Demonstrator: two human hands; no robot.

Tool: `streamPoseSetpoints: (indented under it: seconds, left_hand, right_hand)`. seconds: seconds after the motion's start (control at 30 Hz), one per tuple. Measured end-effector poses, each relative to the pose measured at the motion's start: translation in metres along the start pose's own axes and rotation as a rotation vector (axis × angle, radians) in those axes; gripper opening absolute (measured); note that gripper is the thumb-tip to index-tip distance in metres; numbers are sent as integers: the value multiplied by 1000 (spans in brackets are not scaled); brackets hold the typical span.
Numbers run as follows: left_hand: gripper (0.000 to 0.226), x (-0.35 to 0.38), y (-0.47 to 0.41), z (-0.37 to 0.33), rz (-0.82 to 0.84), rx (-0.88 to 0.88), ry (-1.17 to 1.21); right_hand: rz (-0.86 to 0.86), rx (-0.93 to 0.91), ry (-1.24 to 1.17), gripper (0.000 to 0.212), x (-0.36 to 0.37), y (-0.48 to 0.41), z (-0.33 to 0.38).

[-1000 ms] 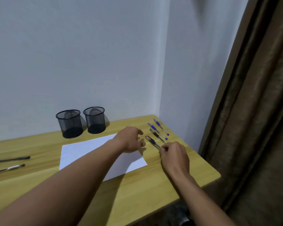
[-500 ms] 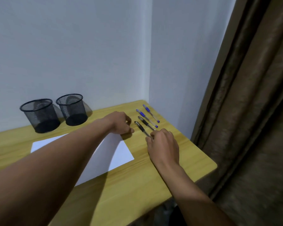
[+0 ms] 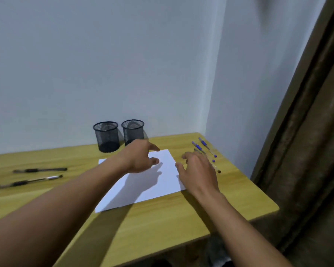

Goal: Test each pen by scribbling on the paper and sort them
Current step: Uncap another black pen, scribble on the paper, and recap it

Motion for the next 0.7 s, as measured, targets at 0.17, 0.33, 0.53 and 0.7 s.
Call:
streamPoseSetpoints:
  seconds: [0.17,0.33,0.53,0.7]
  left_hand:
    - [40,-34,71,77,-110,-135,-33]
    - [32,-46,128,153,-217,-319,-21]
    - [39,-48,164,227,-275,-486,-26]
    - [42,-41,171,269,-315,-572,-19]
  right_hand:
    - [90,-158,-94,36,23,-7,83]
    - [232,-325,-181,39,65,-7,167]
    - [410,-426,-230,40,116,1,240]
    - [411,-515,-153,23,151,-6,267]
Point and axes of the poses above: each hand's wrist, its own y-axis away from the middle knuckle, its own x-axis out of the palm, z = x × y, the point moved 1 cm from there along -y, towards the middle knuckle, and after that the axes turned 6 degrees about -x, right-handed, at the moved point
